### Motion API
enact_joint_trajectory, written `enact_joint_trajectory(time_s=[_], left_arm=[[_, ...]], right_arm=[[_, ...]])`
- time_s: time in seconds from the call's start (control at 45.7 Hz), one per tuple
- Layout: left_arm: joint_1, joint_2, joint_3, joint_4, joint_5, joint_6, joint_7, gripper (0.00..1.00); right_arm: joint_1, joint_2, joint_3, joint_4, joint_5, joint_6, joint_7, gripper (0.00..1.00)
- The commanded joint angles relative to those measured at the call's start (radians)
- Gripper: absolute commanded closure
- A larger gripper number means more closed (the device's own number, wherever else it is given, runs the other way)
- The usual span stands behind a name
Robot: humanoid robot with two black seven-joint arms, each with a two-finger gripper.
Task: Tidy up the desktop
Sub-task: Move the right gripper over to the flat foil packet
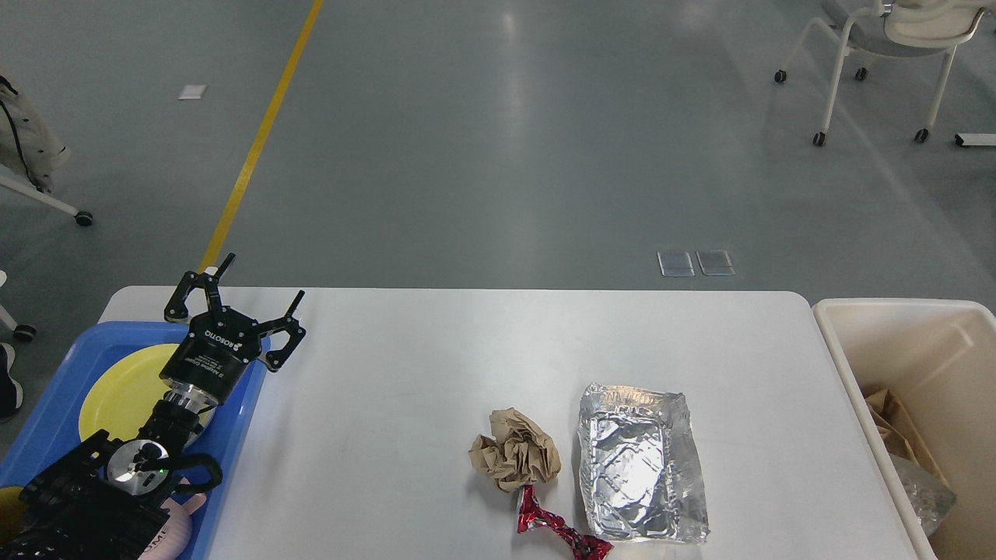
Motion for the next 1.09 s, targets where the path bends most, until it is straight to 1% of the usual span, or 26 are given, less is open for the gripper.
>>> enact_joint_trajectory(time_s=[0.0, 0.022, 0.044, 0.066, 0.088, 0.109, 0.416, 0.503, 0.569, 0.679, 0.766, 0.832, 0.919, 0.963, 1.073], left_arm=[[0.000, 0.000, -0.001, 0.000, 0.000, 0.000, 0.000, 0.01], [0.000, 0.000, -0.001, 0.000, 0.000, 0.000, 0.000, 0.01], [0.000, 0.000, -0.001, 0.001, 0.000, 0.000, 0.000, 0.01], [0.000, 0.000, -0.001, 0.000, 0.000, 0.000, 0.000, 0.01], [0.000, 0.000, 0.000, 0.001, 0.000, 0.000, 0.000, 0.01], [0.000, 0.000, 0.000, 0.001, 0.000, 0.000, 0.000, 0.01], [0.000, 0.000, -0.001, 0.000, 0.000, 0.000, 0.000, 0.01], [0.000, 0.000, -0.001, 0.000, 0.000, 0.000, 0.000, 0.01], [0.000, 0.000, 0.000, 0.000, 0.000, 0.000, 0.000, 0.01], [0.000, 0.000, -0.001, 0.000, 0.000, 0.000, 0.000, 0.01], [0.000, 0.000, -0.001, 0.000, 0.000, 0.000, 0.000, 0.01], [0.000, 0.000, -0.001, 0.000, 0.000, 0.000, 0.000, 0.01], [0.000, 0.000, -0.001, 0.000, 0.000, 0.000, 0.000, 0.01], [0.000, 0.000, -0.001, 0.000, 0.000, 0.000, 0.000, 0.01], [0.000, 0.000, -0.001, 0.000, 0.000, 0.000, 0.000, 0.01]], right_arm=[[-0.067, 0.047, 0.012, -0.035, 0.025, -0.056, -0.005, 1.00], [-0.072, 0.050, 0.014, -0.035, 0.025, -0.070, -0.006, 0.90], [-0.075, 0.053, 0.017, -0.035, 0.025, -0.079, -0.008, 0.74], [-0.075, 0.056, 0.021, -0.033, 0.025, -0.081, -0.009, 0.50], [-0.075, 0.059, 0.027, -0.033, 0.025, -0.089, -0.009, 0.19], [-0.075, 0.064, 0.037, -0.033, 0.027, -0.090, -0.009, 0.00], [-0.061, 0.078, 0.064, -0.006, 0.025, -0.078, -0.014, 0.00], [-0.023, 0.075, 0.063, 0.066, 0.025, -0.078, -0.012, 0.00], [0.064, 0.052, 0.057, 0.158, 0.024, -0.075, -0.012, 0.00], [0.280, -0.062, 0.028, 0.384, 0.007, -0.029, -0.014, 0.00], [0.543, -0.137, -0.040, 0.600, -0.013, 0.071, -0.014, 0.00], [0.750, -0.168, -0.106, 0.733, -0.027, 0.149, -0.014, 0.00], [1.017, -0.177, -0.204, 0.890, -0.030, 0.241, -0.014, 0.00], [1.176, -0.168, -0.271, 0.968, -0.030, 0.307, -0.014, 0.00], [1.465, -0.096, -0.359, 1.112, -0.027, 0.440, -0.014, 0.00]])
